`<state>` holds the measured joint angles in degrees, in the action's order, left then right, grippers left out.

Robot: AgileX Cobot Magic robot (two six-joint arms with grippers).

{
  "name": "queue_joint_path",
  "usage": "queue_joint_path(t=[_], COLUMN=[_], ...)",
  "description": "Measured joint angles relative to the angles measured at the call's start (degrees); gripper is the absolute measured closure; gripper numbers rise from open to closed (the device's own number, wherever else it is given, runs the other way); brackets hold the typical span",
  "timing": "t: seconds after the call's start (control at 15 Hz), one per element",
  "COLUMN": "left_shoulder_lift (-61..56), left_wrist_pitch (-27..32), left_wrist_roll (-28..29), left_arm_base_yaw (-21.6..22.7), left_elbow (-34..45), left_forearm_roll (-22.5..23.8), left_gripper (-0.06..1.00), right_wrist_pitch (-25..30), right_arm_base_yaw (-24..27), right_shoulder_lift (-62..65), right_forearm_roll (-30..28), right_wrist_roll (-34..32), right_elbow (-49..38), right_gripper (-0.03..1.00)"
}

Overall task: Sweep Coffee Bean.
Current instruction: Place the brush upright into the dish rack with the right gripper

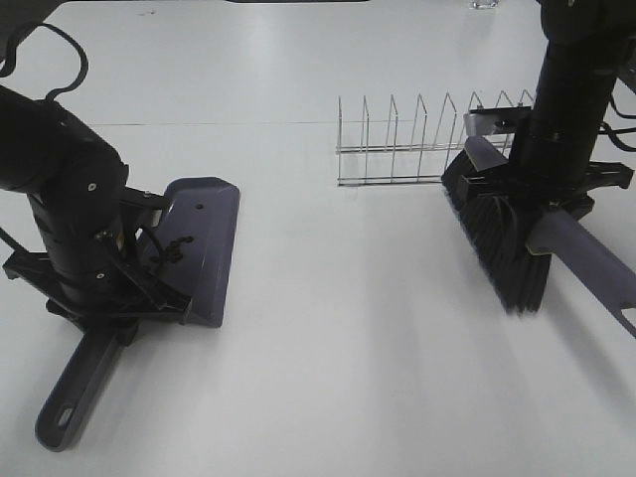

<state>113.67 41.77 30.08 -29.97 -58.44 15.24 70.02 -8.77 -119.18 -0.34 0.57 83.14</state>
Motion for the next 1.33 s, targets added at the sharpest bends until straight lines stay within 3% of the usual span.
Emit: queue_joint_path(t=[0.53, 0.8, 1.0, 1.33], left_shoulder_lift=[0.00, 0.00, 0.00, 0.00], left_wrist_pitch=[1.55, 1.55, 1.55, 1.55], left_wrist_roll=[-1.43, -1.89, -2.01, -2.06], left_arm_base_yaw=[0.00, 0.00, 0.00, 0.00], left_elbow=[0.00, 0.00, 0.00, 0.00], left_forearm_roll=[-0.06, -0.06, -0.06, -0.06], left_gripper=[0.60, 0.60, 0.60, 0.60], right_wrist_pitch=[1.26, 0.86, 0.29, 0.29], right_arm_base_yaw=[0.06, 0.06, 0.06, 0.06], right_shoulder_lift=[-9.51, -12.15, -12.20, -13.81], right_forearm_roll=[1.26, 4.98, 8.08, 7.68], right_wrist_roll=[0.06, 0.34, 0.34, 0.06], right_elbow=[13.18, 18.74, 19.42, 21.83], right_gripper=[0.67, 0.67, 0.67, 0.67])
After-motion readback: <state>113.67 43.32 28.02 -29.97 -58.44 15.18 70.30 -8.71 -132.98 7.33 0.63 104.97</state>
